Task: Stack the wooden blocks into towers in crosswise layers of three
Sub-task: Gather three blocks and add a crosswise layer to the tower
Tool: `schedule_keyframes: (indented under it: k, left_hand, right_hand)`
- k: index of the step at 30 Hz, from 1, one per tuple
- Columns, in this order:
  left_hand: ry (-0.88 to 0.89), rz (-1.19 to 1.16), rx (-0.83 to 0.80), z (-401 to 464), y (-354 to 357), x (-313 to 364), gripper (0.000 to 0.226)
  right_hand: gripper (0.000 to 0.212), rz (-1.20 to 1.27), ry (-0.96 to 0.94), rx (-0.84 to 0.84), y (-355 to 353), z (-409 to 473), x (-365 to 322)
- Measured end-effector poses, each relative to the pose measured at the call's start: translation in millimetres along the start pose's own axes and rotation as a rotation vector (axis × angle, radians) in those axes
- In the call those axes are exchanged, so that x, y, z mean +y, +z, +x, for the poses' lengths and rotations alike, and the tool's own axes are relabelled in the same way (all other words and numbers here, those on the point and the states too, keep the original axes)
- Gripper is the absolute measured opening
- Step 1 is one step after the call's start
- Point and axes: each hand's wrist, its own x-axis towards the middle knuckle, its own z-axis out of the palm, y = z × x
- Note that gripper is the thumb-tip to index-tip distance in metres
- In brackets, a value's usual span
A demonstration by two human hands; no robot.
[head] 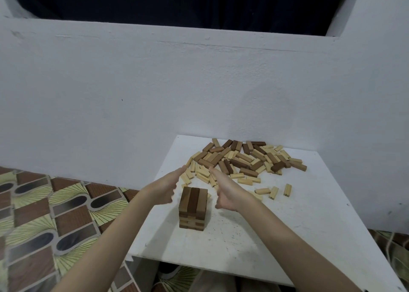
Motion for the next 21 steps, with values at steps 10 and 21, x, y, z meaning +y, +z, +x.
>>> schedule_keyframes:
  k: [10,21]
  left_hand:
    - [0.375,1.309,0.094,18.2,4.7,-14.3,0.127]
    - [0.492,1.449,0.190,25.4,9.1,-24.8,0.126]
  right_hand:
    - [0.138,-0.888,-0.227,-0.049,2.8,7.2,12.0]
    - [0.134,-1.114,-0.338,0.049,14.6,17.7,28.4]
